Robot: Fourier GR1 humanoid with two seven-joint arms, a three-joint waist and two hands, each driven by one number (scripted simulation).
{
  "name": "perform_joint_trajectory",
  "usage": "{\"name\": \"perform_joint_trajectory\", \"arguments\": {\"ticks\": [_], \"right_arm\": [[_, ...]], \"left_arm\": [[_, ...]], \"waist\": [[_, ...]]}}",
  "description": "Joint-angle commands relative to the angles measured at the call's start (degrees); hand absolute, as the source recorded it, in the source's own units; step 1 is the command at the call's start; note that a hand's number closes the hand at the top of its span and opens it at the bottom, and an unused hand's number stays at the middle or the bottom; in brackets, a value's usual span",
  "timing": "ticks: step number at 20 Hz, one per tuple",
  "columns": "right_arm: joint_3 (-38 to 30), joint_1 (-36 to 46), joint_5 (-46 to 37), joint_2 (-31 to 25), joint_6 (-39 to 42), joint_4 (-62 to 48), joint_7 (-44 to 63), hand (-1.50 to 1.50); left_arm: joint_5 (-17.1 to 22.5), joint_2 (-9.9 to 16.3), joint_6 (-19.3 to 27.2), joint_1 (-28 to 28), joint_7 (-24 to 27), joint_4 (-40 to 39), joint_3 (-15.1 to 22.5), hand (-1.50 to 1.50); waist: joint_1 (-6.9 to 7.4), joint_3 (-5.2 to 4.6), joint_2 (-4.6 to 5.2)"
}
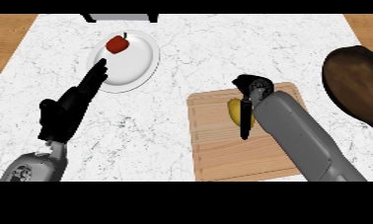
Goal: Pick the lemon from the cutting board and place it in the pan
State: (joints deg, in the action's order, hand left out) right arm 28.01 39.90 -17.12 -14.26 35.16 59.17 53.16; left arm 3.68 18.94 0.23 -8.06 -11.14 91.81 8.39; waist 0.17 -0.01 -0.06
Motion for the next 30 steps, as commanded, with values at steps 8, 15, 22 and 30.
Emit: {"name": "perform_joint_trajectory", "arguments": {"ticks": [8, 15, 22, 30], "right_arm": [[-0.3, -2.3, -5.6, 3.9, 5.6, -3.3, -5.5, 1.5], [-1.5, -5.2, -7.8, 3.6, 6.9, -0.2, -5.6, 1.5], [-5.6, -0.8, -13.0, 2.5, 2.8, 2.7, -9.6, 1.5], [-0.8, -20.0, -22.5, -8.1, -18.3, 39.6, -17.5, 1.5]], "left_arm": [[0.1, -0.6, -3.8, -2.1, 0.8, -2.7, -4.3, 0.0], [-1.4, -2.1, -3.0, -1.3, -1.7, -0.1, -3.7, 0.0], [-4.0, -4.1, -3.9, -0.7, 0.8, -3.3, -3.0, 0.0], [-2.5, -2.1, -2.4, 3.9, -0.8, -0.2, -6.3, 0.0]], "waist": [[0.03, 0.0, 0.12], [-0.17, 0.01, -0.04], [0.03, 0.01, 0.09], [-6.29, 0.11, -2.48]]}}
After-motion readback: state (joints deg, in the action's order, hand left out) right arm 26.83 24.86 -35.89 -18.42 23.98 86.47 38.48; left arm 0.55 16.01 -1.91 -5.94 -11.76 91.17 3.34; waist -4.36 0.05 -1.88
